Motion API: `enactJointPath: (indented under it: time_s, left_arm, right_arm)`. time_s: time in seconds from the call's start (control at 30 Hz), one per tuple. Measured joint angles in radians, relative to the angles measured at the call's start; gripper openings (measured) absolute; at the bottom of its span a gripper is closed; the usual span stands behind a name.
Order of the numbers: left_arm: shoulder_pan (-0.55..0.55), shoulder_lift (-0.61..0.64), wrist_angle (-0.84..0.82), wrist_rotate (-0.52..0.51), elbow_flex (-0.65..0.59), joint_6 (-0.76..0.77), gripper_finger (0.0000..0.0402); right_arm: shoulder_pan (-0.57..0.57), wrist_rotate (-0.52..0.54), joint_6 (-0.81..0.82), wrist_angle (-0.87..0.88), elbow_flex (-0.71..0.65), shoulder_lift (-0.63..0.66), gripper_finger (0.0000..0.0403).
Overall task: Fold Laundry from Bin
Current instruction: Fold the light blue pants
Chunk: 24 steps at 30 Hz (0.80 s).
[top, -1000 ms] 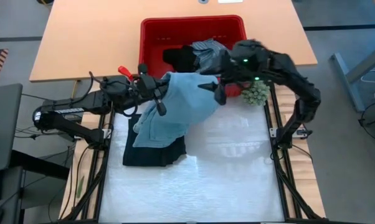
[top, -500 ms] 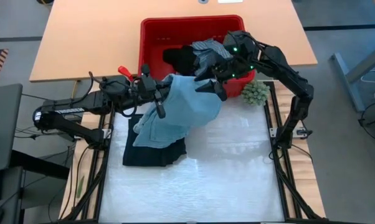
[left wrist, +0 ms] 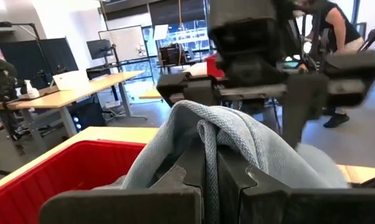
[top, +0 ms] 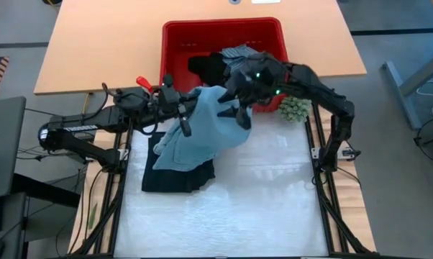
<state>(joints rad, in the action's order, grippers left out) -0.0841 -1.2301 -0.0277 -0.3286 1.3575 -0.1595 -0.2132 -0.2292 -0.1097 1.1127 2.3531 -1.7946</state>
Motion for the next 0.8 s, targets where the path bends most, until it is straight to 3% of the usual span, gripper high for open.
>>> enactJointPath:
  time_s: [0.23,0.43,0.53,0.67,0.8]
  left_arm:
    - [-0.001,0.001,-0.006,-0.005,0.0,0.015,0.0]
    - [-0.001,0.003,-0.039,0.004,0.002,0.015,0.0]
    - [-0.001,0.006,-0.06,0.007,0.002,0.01,0.0]
    - [-0.001,0.009,-0.065,0.003,0.003,-0.013,0.0007]
    - [0.0,0.028,-0.109,-0.011,0.002,-0.076,0.0042]
  right_arm:
    - [0.031,0.118,0.045,-0.092,0.0,-0.032,0.0257]
    - [0.033,0.124,0.061,-0.145,-0.002,-0.052,0.0241]
    - [0.034,0.128,0.06,-0.168,-0.002,-0.056,0.0181]
    - [0.034,0.126,0.049,-0.186,-0.002,-0.057,0.0044]
    - [0.034,0.107,0.038,-0.127,-0.002,-0.05,0.0034]
